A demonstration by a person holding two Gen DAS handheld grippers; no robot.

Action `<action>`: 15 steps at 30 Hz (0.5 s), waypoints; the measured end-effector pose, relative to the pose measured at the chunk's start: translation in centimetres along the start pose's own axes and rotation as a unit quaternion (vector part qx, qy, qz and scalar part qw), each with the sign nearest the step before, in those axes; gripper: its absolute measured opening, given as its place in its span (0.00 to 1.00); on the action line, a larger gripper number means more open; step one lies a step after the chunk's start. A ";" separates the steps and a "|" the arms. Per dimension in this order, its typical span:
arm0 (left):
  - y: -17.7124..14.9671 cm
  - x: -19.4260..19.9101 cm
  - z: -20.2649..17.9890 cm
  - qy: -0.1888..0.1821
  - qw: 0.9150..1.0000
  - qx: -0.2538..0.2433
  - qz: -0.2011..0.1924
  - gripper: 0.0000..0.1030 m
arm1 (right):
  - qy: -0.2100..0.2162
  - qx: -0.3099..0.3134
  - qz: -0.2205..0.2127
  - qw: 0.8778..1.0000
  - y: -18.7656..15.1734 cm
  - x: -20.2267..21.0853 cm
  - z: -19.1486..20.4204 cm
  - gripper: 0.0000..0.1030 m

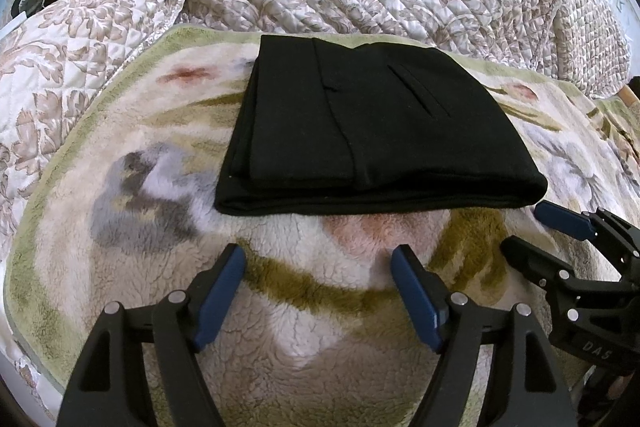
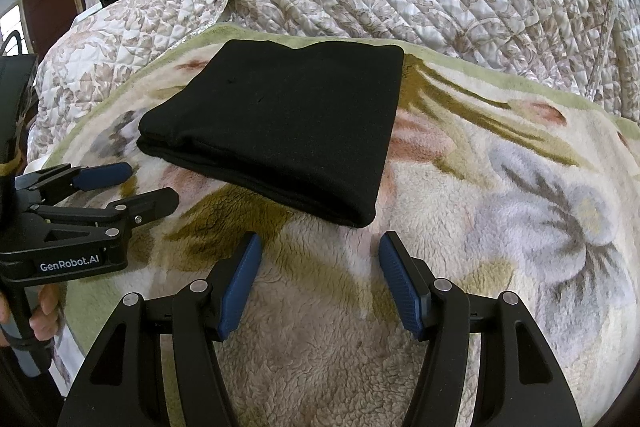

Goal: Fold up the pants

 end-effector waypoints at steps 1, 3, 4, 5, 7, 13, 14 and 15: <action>0.0 0.0 0.0 0.000 1.000 0.000 0.000 0.76 | 0.001 -0.001 0.000 1.000 0.0 0.0 0.0 0.60; 0.0 0.0 0.0 0.001 1.000 0.000 0.000 0.76 | 0.001 -0.001 0.000 1.000 0.0 0.0 0.0 0.61; 0.0 0.0 0.0 0.001 1.000 0.000 0.000 0.76 | 0.001 0.000 0.000 1.000 0.0 0.0 0.0 0.61; 0.0 0.0 0.0 0.001 1.000 0.000 0.000 0.76 | 0.000 -0.001 -0.001 1.000 0.0 0.0 0.0 0.61; 0.0 0.0 0.0 0.001 1.000 -0.001 -0.001 0.76 | 0.001 -0.002 -0.001 1.000 0.0 0.0 0.0 0.61; 0.0 0.0 0.0 0.001 1.000 -0.001 -0.001 0.77 | 0.002 -0.003 -0.001 1.000 0.0 0.0 0.0 0.61; 0.1 -0.1 0.0 0.001 1.000 -0.002 -0.001 0.77 | 0.002 -0.003 -0.001 1.000 0.0 0.0 0.0 0.61; 0.0 0.0 0.0 0.001 1.000 -0.002 -0.002 0.77 | 0.002 -0.003 -0.001 1.000 0.0 0.0 0.0 0.61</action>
Point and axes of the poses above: each gripper's, at about its wrist camera, not at the fingertips, and x roughly against the way its jaws point, z to its left, y to its top, the point moved 3 cm from there along -x, roughly the way its jaws point, and after that the axes turned 5 degrees about z, right-handed, at the moved point
